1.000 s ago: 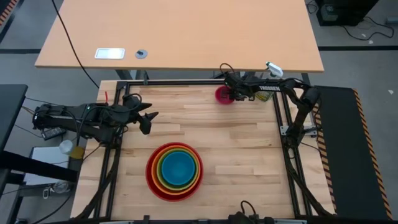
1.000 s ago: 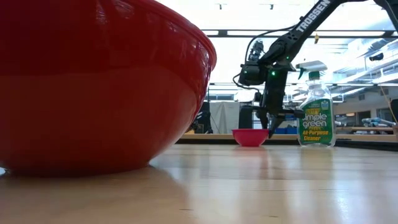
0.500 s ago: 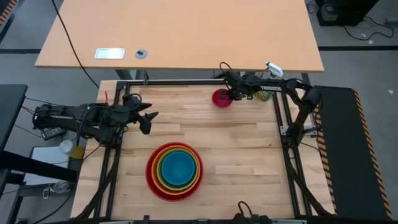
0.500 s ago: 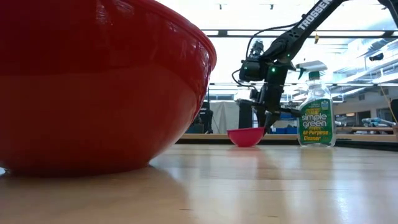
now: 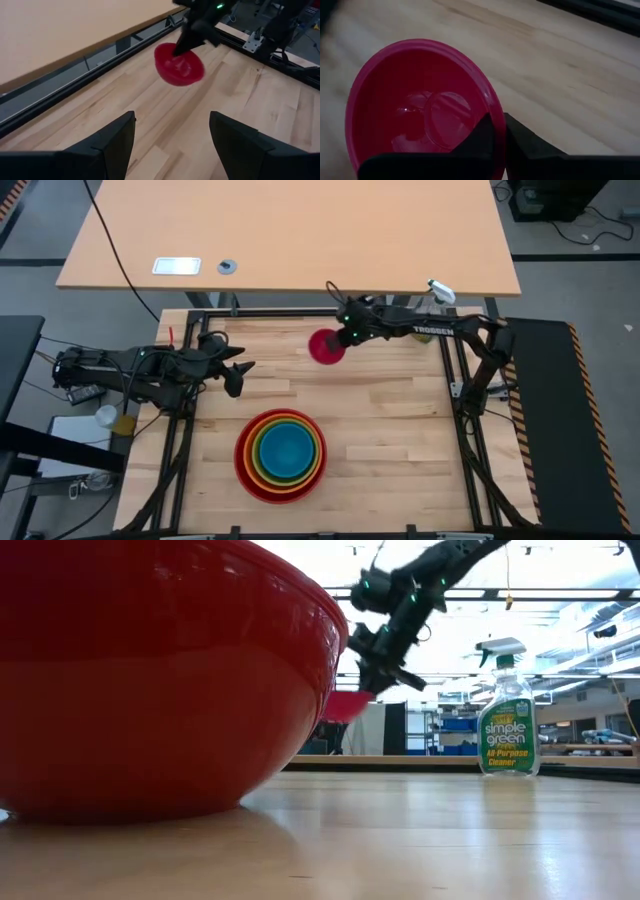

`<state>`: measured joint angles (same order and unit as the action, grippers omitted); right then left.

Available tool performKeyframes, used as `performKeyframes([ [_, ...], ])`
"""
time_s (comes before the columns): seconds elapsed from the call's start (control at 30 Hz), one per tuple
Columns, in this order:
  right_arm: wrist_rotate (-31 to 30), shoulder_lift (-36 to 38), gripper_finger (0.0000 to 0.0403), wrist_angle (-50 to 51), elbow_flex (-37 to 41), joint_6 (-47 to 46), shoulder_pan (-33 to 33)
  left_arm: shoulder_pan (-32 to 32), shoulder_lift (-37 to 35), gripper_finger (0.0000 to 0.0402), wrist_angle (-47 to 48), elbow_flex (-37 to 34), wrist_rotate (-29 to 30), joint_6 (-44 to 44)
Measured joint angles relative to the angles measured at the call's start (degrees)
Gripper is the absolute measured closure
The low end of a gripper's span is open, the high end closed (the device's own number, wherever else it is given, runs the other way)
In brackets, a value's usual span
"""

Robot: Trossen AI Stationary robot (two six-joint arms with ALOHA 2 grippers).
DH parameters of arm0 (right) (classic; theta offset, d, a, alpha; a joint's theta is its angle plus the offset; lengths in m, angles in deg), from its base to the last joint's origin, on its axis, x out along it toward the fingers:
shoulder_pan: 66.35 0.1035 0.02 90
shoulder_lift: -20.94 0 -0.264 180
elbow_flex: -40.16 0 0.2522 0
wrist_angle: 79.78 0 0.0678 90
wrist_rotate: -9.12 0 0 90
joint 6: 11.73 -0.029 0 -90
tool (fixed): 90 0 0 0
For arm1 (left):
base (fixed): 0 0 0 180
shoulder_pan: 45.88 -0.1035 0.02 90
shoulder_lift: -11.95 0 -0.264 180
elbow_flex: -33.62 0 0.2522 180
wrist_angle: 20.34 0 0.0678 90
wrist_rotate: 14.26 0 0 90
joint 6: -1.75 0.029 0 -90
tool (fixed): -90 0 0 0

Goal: Nest bowls inside each other
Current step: Stack the extra small pink bowl on top of the small blue bowl

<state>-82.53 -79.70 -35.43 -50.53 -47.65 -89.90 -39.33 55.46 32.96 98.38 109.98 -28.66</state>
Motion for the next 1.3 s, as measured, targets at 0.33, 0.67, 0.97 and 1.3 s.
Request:
performKeyframes([
  [0.33,-3.1,-0.4,0.0373,-0.2,-7.4,-0.4,12.2,0.0,0.0,0.0143,-0.3,0.0,0.0,5.9],
  [0.67,-4.6,-4.3,0.0373,-6.4,-9.6,-5.7,25.4,0.0,0.0,0.0143,-2.8,0.0,-1.2,8.1],
  [0.97,-3.1,-19.3,0.0373,1.9,-29.1,3.2,33.9,0.0,0.1,0.0143,-2.9,0.0,-3.1,11.9],
  [1.3,-1.2,-30.4,0.037,14.5,-42.3,11.3,33.9,0.0,-0.1,0.0143,-2.5,0.0,-3.9,7.7],
])
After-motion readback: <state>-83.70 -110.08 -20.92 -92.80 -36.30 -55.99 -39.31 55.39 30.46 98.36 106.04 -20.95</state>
